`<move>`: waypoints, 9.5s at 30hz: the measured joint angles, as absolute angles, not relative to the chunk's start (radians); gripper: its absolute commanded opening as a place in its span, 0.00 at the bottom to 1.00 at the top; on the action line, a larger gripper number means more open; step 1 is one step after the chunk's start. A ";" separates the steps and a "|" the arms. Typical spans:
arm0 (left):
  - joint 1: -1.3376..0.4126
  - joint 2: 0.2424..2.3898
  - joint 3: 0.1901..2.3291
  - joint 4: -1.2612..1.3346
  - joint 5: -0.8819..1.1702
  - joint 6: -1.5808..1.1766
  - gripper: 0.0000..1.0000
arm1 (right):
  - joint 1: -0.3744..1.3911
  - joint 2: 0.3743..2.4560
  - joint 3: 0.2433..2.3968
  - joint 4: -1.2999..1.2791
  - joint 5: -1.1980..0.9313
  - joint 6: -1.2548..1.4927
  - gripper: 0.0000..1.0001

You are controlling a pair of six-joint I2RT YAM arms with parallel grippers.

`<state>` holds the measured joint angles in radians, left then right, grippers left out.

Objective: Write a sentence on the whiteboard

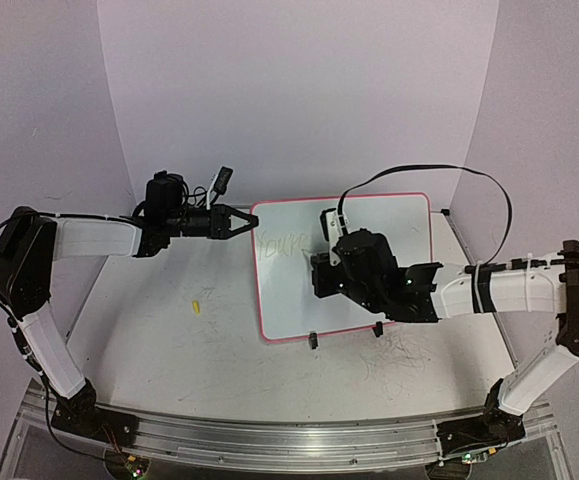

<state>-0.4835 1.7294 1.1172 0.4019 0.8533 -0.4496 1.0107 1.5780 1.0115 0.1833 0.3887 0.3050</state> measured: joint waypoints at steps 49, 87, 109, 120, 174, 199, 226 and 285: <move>-0.481 1.752 1.243 0.259 0.872 -0.480 0.14 | 0.999 1.176 0.866 0.078 0.322 0.206 0.00; -0.493 1.715 1.166 0.312 0.860 -0.422 0.00 | 0.997 1.298 0.905 0.104 0.361 0.106 0.00; -0.492 1.715 1.163 0.313 0.859 -0.419 0.00 | 0.964 1.299 0.899 0.114 0.429 0.117 0.00; -0.492 1.715 1.163 0.314 0.860 -0.419 0.00 | 0.951 1.320 0.886 0.197 0.372 0.036 0.00; -0.492 1.713 1.163 0.313 0.860 -0.418 0.00 | 0.897 1.452 0.886 0.304 0.297 0.034 0.00; -0.492 1.713 1.163 0.311 0.860 -0.419 0.00 | 0.897 1.468 0.886 0.318 0.218 0.058 0.00; -0.492 1.713 1.163 0.311 0.860 -0.419 0.00 | 0.898 1.428 0.835 0.263 0.220 0.094 0.00; -0.492 1.712 1.163 0.305 0.859 -0.418 0.00 | 0.899 1.428 0.836 0.259 0.261 0.129 0.00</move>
<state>-0.4919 1.7119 1.1625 0.3050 0.8593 -0.4179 0.8993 1.4281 0.8364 0.2587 0.2606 0.1291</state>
